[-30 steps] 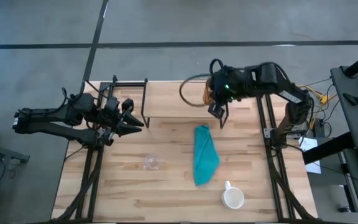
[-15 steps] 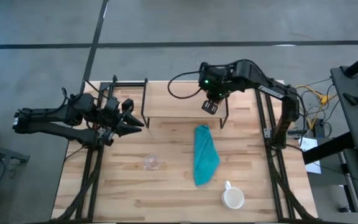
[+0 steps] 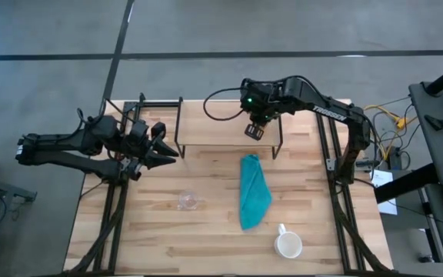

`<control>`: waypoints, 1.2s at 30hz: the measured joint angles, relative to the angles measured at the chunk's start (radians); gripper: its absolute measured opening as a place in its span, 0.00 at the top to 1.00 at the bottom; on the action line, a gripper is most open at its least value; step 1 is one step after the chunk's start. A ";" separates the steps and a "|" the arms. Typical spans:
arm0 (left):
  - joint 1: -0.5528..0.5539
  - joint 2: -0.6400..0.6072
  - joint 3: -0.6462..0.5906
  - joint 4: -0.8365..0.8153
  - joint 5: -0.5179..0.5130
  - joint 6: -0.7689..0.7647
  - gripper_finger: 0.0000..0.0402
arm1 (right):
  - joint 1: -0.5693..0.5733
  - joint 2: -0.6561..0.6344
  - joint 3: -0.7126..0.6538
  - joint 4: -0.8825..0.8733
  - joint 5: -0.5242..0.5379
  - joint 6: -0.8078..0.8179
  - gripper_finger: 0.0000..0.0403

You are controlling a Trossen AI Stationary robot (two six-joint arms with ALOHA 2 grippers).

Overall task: Stack small to large cups/mugs on shelf
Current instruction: Put the brown glass on the shelf

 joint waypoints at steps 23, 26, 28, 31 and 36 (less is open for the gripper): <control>0.000 0.026 0.000 0.005 0.000 0.000 0.79 | -0.005 0.000 -0.010 -0.011 -0.010 0.084 0.97; 0.000 0.026 0.000 0.004 0.000 0.000 0.79 | -0.005 0.000 -0.023 -0.005 -0.011 0.085 0.97; -0.001 0.026 0.000 0.005 0.000 0.000 0.79 | -0.005 0.000 -0.034 -0.004 -0.011 0.089 0.97; -0.001 0.024 0.000 0.004 0.000 0.000 0.79 | -0.005 0.000 -0.058 0.010 -0.011 0.091 0.97; -0.001 0.021 0.000 0.004 0.000 0.000 0.79 | -0.005 -0.001 -0.084 0.038 -0.008 0.090 0.97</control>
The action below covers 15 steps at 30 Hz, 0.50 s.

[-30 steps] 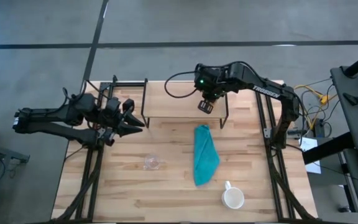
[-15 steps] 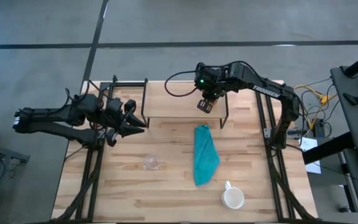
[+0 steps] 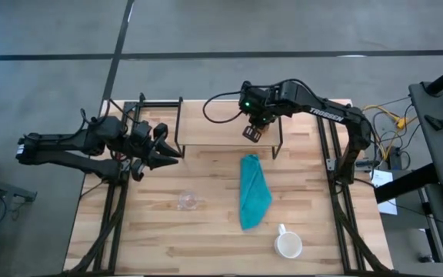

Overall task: Stack small to large cups/mugs on shelf
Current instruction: Put the brown glass on the shelf

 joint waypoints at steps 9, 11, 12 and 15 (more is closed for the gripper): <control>0.000 0.002 0.000 0.000 0.000 0.000 0.79 | 0.000 -0.005 -0.036 0.038 -0.011 -0.004 0.97; 0.000 0.002 0.000 0.000 0.000 0.000 0.79 | 0.000 -0.005 -0.038 0.038 -0.024 -0.004 0.97; 0.000 0.002 0.000 0.000 0.000 0.000 0.79 | 0.000 -0.005 -0.037 0.037 -0.027 -0.004 0.97; 0.000 0.001 0.000 0.000 0.000 0.000 0.79 | 0.000 -0.002 -0.026 0.032 -0.033 -0.004 0.97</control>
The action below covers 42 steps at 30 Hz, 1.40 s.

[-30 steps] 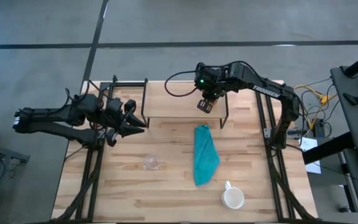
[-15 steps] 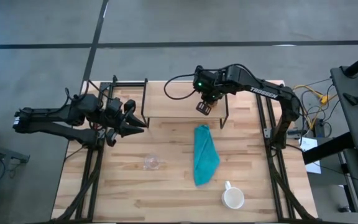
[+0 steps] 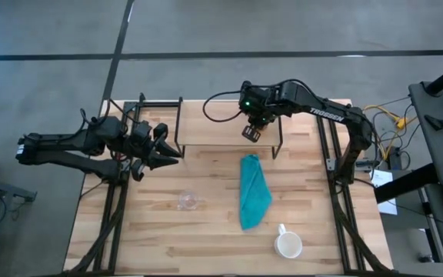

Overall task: Stack small to large cups/mugs on shelf
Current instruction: Put the brown glass on the shelf

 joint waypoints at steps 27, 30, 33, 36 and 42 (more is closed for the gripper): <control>0.000 -0.008 0.000 0.000 0.000 0.000 0.79 | 0.000 0.007 0.001 -0.010 -0.019 -0.011 0.77; 0.000 -0.009 0.000 0.000 0.000 0.000 0.79 | 0.000 0.006 0.001 -0.009 -0.016 -0.004 0.77; 0.000 -0.009 0.000 0.000 0.000 0.000 0.79 | 0.000 0.006 0.002 -0.009 -0.016 -0.003 0.78; 0.000 -0.012 0.000 -0.001 0.000 0.000 0.79 | 0.001 0.006 0.002 -0.009 -0.016 -0.003 0.79; 0.000 -0.023 0.000 -0.001 0.000 0.000 0.79 | 0.002 0.004 0.003 -0.011 -0.020 -0.003 0.80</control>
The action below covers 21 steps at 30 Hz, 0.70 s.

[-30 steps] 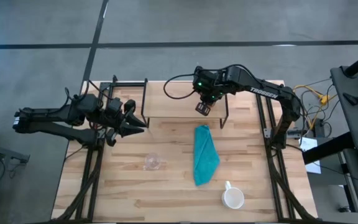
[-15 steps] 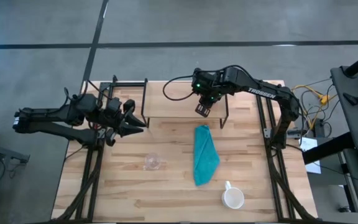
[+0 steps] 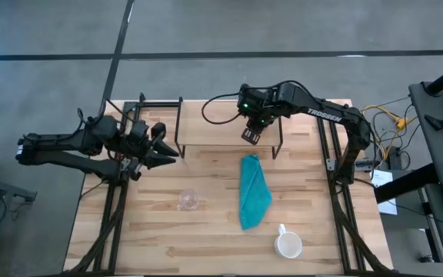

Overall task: Stack small to large cups/mugs on shelf
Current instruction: Put the brown glass on the shelf, then put the white mug on the shelf

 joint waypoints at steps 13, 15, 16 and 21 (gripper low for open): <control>0.000 -0.010 0.000 0.000 0.000 0.001 0.79 | 0.000 -0.040 0.001 -0.079 -0.004 -0.001 0.76; 0.000 -0.009 0.000 0.000 0.000 0.001 0.79 | 0.000 -0.051 0.001 -0.079 -0.004 -0.001 0.76; 0.000 -0.009 0.000 0.000 0.000 0.001 0.79 | 0.000 -0.056 0.001 -0.079 -0.004 -0.001 0.76; 0.000 -0.009 0.000 0.000 0.000 0.001 0.79 | 0.000 -0.085 0.001 -0.080 -0.006 0.000 0.78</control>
